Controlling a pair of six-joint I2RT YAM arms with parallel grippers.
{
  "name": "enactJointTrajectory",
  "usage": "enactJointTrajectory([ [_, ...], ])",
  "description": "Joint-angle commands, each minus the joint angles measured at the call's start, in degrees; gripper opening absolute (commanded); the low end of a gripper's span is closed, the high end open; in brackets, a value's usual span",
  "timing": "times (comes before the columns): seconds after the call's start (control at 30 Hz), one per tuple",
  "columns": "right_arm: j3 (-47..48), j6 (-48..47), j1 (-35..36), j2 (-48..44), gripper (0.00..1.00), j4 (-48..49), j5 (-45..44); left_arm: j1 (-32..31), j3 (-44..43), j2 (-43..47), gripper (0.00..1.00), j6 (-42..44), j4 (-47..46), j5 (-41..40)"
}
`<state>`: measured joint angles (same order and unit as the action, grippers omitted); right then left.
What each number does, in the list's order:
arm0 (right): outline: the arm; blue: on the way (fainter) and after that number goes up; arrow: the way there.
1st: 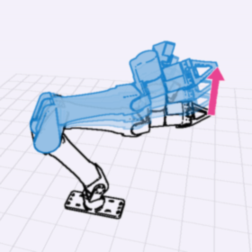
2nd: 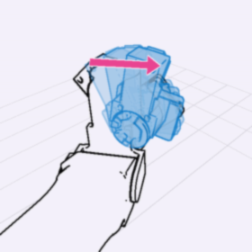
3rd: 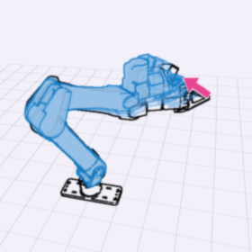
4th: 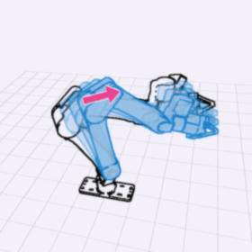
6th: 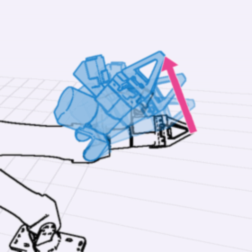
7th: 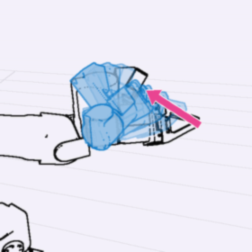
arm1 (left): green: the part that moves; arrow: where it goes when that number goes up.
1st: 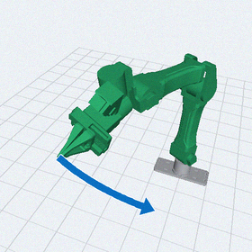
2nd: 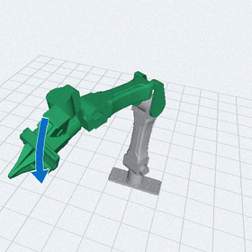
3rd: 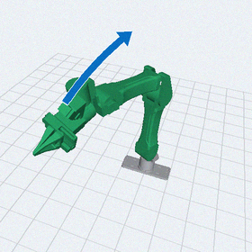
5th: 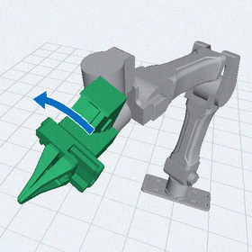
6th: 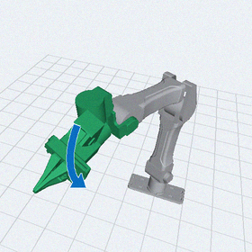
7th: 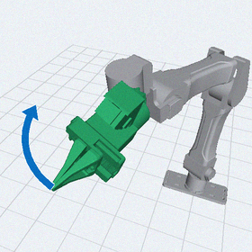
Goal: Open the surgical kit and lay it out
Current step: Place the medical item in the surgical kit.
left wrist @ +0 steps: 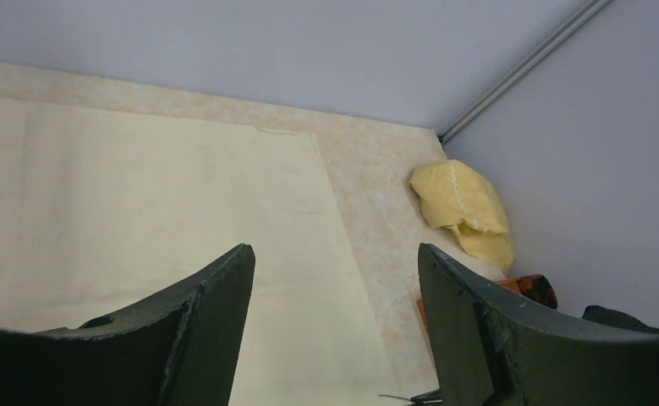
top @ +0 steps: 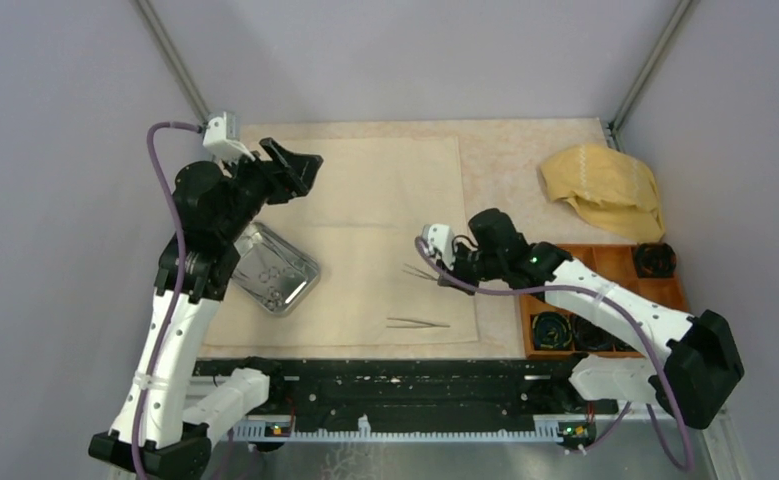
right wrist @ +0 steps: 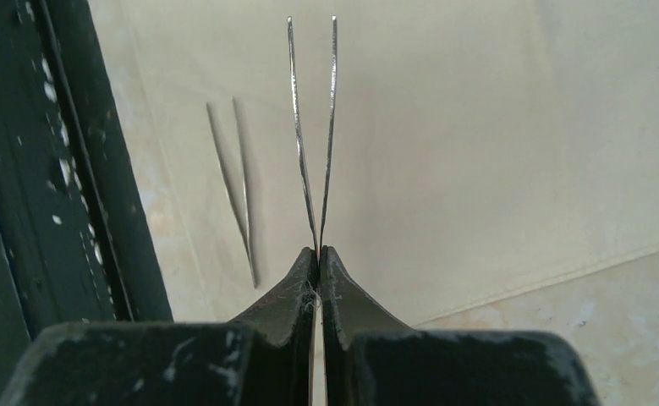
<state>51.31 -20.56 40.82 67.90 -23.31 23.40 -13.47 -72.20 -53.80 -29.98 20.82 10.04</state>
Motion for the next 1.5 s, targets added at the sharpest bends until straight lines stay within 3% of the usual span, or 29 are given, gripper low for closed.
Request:
enactJointTrajectory([
  [0.0, -3.2, -15.3, 2.5, 1.6, 0.0, -4.3, -4.6, 0.0, 1.5, -0.8, 0.77, 1.0, 2.2, -2.7],
  [0.5, -1.4, -18.5, 9.2, 13.4, 0.0, -4.7, -7.9, 0.0, 3.7, -1.0, 0.76, -0.3, 1.0, -0.5],
  [1.47, 0.6, -15.0, 10.8, 20.6, 0.0, -1.6, -9.7, 0.0, 3.0, -3.4, 0.75, -2.7, -0.6, 2.6],
])
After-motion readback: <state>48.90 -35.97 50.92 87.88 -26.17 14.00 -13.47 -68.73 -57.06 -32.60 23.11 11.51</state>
